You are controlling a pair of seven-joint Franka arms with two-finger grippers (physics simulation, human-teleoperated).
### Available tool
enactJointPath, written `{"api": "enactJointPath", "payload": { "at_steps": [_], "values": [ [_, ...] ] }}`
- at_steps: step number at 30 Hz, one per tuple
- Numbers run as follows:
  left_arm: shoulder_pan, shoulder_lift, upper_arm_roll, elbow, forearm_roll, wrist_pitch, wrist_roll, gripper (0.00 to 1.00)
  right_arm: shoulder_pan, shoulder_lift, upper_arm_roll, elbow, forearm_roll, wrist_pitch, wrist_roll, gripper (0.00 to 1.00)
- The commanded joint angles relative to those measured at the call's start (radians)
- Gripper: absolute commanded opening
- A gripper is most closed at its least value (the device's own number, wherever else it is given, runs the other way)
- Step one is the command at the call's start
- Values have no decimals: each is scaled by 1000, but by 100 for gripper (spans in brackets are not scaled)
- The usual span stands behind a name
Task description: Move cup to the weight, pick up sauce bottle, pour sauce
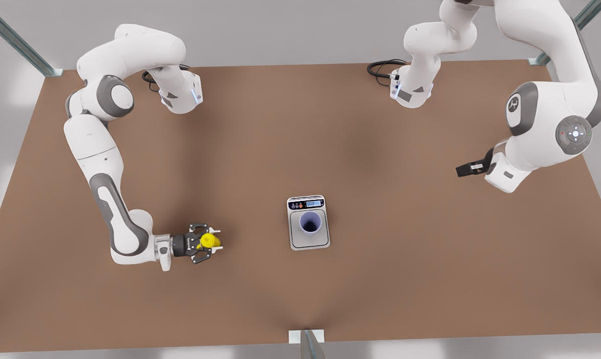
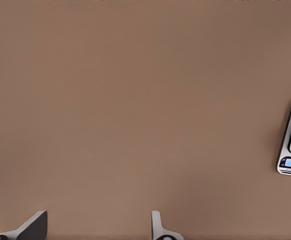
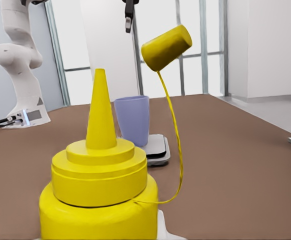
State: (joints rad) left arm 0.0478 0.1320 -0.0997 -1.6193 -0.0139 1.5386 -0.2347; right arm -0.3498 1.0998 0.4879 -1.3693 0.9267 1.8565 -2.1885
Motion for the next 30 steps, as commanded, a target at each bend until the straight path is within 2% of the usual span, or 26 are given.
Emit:
{"api": "enactJointPath", "payload": {
  "at_steps": [1, 2, 11, 13, 15, 16, 17, 18, 19, 20, 21, 22, 23, 24, 25, 26, 27, 28, 29, 30],
  "values": [
    [1, 0, 0, -1, 0, 0, 0, 100, 0, 0, 0, 1, -11, -8, 4, 78],
    [0, 0, 0, -1, 0, 0, 0, 100, -1, 0, -2, 1, -11, -8, 4, 100],
    [-2, 0, -2, 1, 0, -6, -2, 100, -3, 0, -15, -1, -14, -8, 4, 100],
    [-3, 0, -2, 1, 0, -6, -3, 100, -20, -5, -19, -14, -26, -13, 1, 100],
    [-3, 0, -2, 1, 0, -6, -3, 100, -104, -37, -22, -80, -80, -22, -4, 100],
    [-3, 0, -2, -1, 0, -6, -3, 100, -199, -98, -16, -151, -135, -45, -8, 100],
    [-3, -2, -2, -1, 0, -6, -3, 100, -337, -228, -6, -249, -198, -101, -7, 100],
    [-3, 0, -2, 1, 0, -6, -2, 100, -444, -361, 6, -278, -238, -166, -2, 100],
    [-3, 0, -2, 1, 0, -6, -2, 100, -514, -521, 6, -239, -270, -230, 6, 100],
    [-3, 0, -2, 1, 0, -6, -2, 100, -514, -667, 4, -169, -344, -234, 38, 100],
    [-3, 0, -2, 1, 0, -6, -2, 100, -500, -785, 6, -169, -399, -232, 229, 100],
    [-3, 0, -2, 1, 0, -6, -2, 100, -410, -885, 8, -198, -482, -197, 634, 100],
    [-3, 0, -2, 1, 0, -6, -2, 100, -319, -917, 8, -228, -600, -86, 996, 100],
    [-3, 0, -2, 1, 0, -6, -2, 100, -246, -982, 8, -275, -666, -77, 1355, 100],
    [-3, 0, -2, 1, 0, -6, -2, 100, -154, -1011, 8, -295, -765, -74, 1786, 100],
    [-3, 0, -2, 1, 0, -6, -2, 100, -37, -1003, 6, -214, -951, -160, 2038, 100],
    [-3, 0, -3, 1, 0, -6, -2, 100, -35, -969, 6, -162, -957, -204, 2080, 100],
    [-3, 0, -3, 1, 0, -6, -2, 100, 55, -960, -55, -159, -959, -204, 2086, 100],
    [-3, 0, -3, 1, 0, -6, -2, 100, 395, -943, -415, -128, -951, -204, 2098, 100],
    [-3, 0, -3, 1, 0, -6, -2, 100, 447, -940, -483, -134, -947, -212, 2122, 100]
  ]
}}
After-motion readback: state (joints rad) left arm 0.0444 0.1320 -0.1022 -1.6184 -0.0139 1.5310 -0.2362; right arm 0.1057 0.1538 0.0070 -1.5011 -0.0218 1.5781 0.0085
